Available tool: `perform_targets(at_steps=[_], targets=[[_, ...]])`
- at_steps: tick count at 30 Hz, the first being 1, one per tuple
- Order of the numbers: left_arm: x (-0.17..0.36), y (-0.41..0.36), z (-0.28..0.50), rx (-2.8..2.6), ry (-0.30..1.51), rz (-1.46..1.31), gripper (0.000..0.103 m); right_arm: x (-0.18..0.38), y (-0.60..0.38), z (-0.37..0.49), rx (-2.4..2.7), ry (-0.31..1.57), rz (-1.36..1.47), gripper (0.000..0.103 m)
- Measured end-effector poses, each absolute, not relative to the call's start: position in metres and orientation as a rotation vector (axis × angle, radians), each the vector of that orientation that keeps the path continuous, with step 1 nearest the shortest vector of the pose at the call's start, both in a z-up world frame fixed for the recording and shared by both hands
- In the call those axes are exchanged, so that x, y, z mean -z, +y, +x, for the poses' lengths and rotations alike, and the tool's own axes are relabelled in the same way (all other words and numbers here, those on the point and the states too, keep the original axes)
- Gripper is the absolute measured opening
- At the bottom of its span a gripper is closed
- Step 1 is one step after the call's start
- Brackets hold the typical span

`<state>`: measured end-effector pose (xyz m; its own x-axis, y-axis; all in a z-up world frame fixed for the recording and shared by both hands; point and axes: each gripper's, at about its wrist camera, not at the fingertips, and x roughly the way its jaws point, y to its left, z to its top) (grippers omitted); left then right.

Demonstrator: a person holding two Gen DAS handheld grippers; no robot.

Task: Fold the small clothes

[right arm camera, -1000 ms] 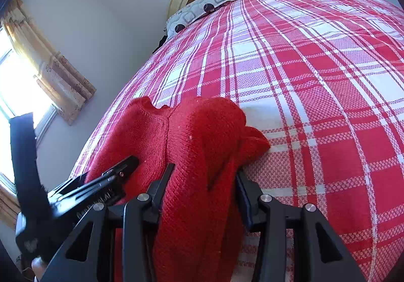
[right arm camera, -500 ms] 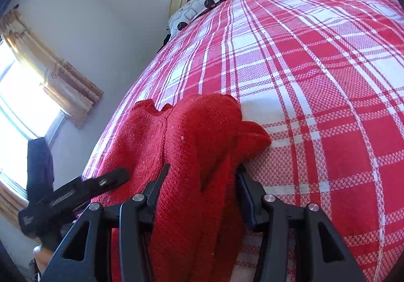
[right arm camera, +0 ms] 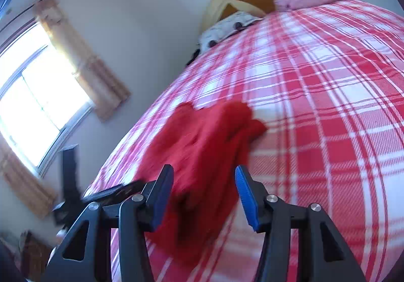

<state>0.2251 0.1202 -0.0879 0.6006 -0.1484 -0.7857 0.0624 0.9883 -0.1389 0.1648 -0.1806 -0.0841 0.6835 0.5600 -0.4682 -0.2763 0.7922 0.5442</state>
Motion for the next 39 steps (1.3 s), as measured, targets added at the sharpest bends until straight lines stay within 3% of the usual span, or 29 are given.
perform_targets(at_steps=[5, 7, 10, 21, 28, 31, 39], targets=[[0.088, 0.116, 0.224, 0.119, 0.929, -0.097, 0.103, 0.099, -0.154, 0.147, -0.551, 0.756, 0.384, 0.049], [0.088, 0.112, 0.218, 0.113, 0.922, -0.046, 0.103, 0.115, -0.147, 0.149, -0.578, 0.814, 0.399, 0.016], [0.091, 0.109, 0.207, 0.103, 0.911, 0.026, 0.103, 0.13, -0.14, 0.149, -0.616, 0.859, 0.446, 0.009], [0.101, 0.117, 0.197, 0.111, 0.926, 0.041, 0.103, 0.13, -0.138, 0.132, -0.655, 0.928, 0.346, 0.005], [0.1, 0.114, 0.197, 0.089, 0.915, 0.059, 0.103, 0.065, -0.167, 0.147, -0.573, 0.69, 0.289, 0.008], [0.1, 0.112, 0.197, 0.074, 0.915, 0.065, 0.103, 0.053, -0.167, 0.181, -0.475, 0.648, 0.22, 0.009], [0.099, 0.107, 0.196, 0.033, 0.903, 0.102, 0.103, 0.09, -0.13, 0.279, -0.417, 0.754, 0.107, 0.009]])
